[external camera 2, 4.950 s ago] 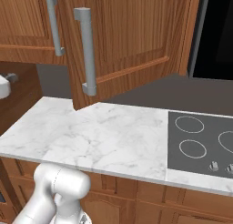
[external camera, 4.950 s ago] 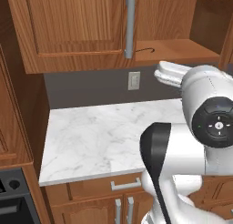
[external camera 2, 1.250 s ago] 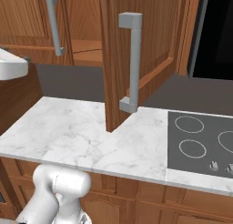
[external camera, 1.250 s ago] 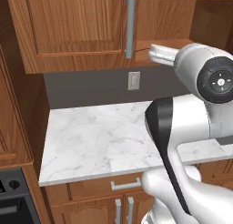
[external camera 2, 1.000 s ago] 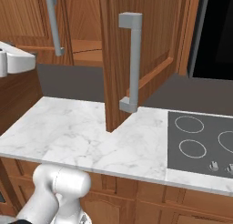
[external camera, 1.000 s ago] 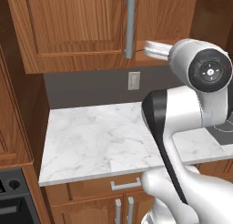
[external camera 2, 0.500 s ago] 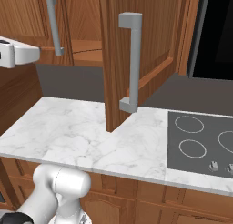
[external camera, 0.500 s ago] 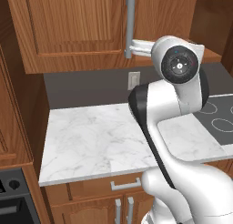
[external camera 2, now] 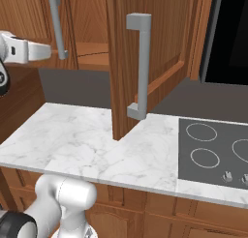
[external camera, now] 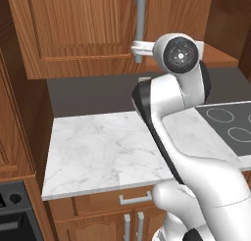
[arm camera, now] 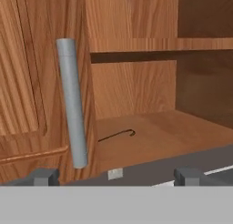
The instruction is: Open the cabinet and move the ladle to the pot. Then close the cabinet.
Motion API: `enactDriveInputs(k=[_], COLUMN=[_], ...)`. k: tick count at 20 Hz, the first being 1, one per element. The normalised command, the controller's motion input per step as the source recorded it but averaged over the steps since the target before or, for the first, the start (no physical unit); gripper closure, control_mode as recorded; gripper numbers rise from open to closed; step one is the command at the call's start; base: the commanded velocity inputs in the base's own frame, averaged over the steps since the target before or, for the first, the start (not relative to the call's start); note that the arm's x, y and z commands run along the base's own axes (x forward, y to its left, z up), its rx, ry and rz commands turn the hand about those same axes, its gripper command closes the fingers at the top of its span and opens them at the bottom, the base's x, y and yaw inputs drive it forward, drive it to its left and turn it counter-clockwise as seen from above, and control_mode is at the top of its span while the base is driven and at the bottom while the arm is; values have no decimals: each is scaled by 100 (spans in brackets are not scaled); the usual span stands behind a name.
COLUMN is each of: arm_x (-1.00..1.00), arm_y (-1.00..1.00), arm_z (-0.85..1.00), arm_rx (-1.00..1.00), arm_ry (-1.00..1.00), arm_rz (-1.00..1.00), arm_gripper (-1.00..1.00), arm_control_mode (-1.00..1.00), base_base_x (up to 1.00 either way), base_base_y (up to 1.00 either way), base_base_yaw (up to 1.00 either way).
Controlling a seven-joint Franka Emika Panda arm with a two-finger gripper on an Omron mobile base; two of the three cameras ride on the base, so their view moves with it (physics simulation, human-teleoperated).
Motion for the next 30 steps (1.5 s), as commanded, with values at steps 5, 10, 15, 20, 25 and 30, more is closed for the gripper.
enactDriveInputs(k=[5, 10, 15, 20, 25, 30], arm_x=[6, 0, 8, 21, 21, 43], arm_y=[21, 15, 1, 0, 0, 0], arm_z=[0, 0, 0, -7, -15, -4], arm_rx=[0, 0, 0, 0, 0, 0], arm_ry=[15, 9, 1, 0, 0, 0], arm_rz=[12, 16, 12, 5, 2, 0], arm_gripper=[-100, -100, -100, -100, -100, -100], arm_control_mode=[-100, -100, -100, -100, -100, -100], base_base_x=[0, 0, 0, 0, 0, 0], base_base_y=[0, 0, 0, 0, 0, 0], base_base_yaw=[0, 0, 0, 0, 0, 0])
